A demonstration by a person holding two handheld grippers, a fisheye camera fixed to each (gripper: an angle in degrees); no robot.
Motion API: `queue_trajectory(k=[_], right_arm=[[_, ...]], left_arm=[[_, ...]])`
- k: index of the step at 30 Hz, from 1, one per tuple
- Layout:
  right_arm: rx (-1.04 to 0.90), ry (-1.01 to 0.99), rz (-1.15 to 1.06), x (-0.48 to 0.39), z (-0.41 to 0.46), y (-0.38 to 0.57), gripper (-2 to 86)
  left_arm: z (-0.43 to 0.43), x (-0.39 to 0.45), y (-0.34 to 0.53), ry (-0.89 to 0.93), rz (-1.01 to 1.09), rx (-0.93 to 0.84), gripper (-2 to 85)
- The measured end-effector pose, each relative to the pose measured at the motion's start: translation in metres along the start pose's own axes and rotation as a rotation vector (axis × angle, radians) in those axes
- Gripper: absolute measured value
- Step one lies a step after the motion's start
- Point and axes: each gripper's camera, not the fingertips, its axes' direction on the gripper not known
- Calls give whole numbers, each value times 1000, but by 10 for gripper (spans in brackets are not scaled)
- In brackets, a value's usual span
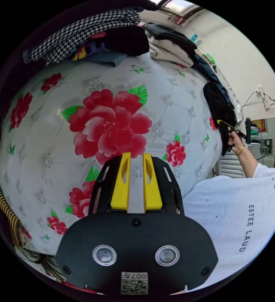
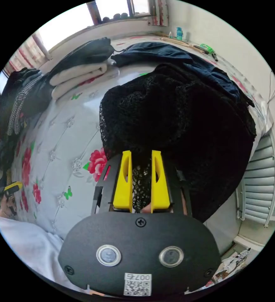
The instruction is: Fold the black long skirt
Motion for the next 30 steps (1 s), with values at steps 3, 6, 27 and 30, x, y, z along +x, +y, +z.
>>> queue_trajectory(k=[3, 6, 27, 30], right_arm=[[4, -7, 62, -15, 7, -7, 32], [-4, -309, -23, -63, -6, -7, 19], [12, -516, -751, -479, -84, 220, 77], [-1, -404, -648, -456, -74, 221, 85]], left_arm=[[-15, 8, 7, 51, 26, 33, 64], [-42, 16, 18, 28, 79, 113, 64], [-244, -181, 339, -234, -614, 477, 76], [-276, -202, 364, -231, -666, 567, 78]])
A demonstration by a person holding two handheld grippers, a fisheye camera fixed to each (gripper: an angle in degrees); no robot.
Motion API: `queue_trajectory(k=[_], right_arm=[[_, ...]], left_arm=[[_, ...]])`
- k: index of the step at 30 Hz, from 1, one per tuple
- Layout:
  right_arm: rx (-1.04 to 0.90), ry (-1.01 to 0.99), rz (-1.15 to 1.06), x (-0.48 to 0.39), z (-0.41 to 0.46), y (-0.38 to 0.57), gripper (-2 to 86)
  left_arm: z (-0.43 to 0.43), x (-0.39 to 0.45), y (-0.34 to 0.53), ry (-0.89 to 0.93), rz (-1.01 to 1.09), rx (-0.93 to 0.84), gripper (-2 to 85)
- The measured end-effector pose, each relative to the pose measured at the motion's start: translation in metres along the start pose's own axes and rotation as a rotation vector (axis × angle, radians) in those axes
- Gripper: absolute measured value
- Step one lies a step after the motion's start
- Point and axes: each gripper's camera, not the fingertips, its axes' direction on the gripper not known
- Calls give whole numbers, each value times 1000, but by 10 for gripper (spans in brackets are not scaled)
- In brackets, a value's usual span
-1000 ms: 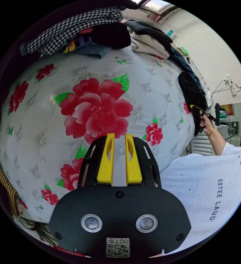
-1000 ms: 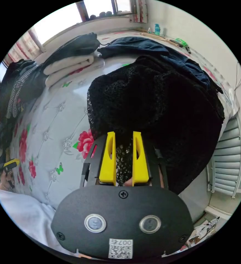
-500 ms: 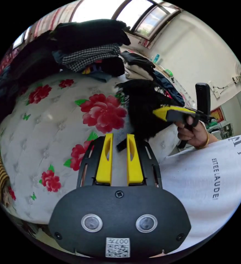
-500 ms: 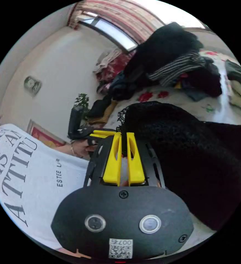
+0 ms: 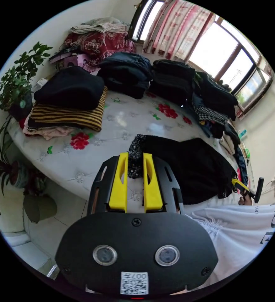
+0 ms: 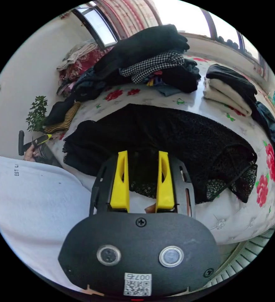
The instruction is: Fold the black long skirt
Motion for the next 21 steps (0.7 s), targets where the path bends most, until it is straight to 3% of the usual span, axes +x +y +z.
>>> queue_trajectory(k=[5, 9, 13, 14, 16, 21], right_arm=[[-87, 93, -3, -17, 36, -19, 58], [-221, 204, 36, -16, 64, -38, 7], [15, 281, 54, -14, -26, -61, 1], [116, 317, 66, -13, -70, -68, 0], [265, 365, 64, -16, -141, -76, -1], [582, 496, -39, -52, -318, -77, -2]], left_arm=[[9, 5, -51, 114, 56, 5, 109], [61, 44, -102, 164, 185, -125, 129], [123, 74, -123, 143, 263, -383, 94], [138, 80, -124, 95, 267, -494, 36], [120, 90, -132, 53, 335, -417, 0], [-14, 96, -171, 208, 410, -25, -6]])
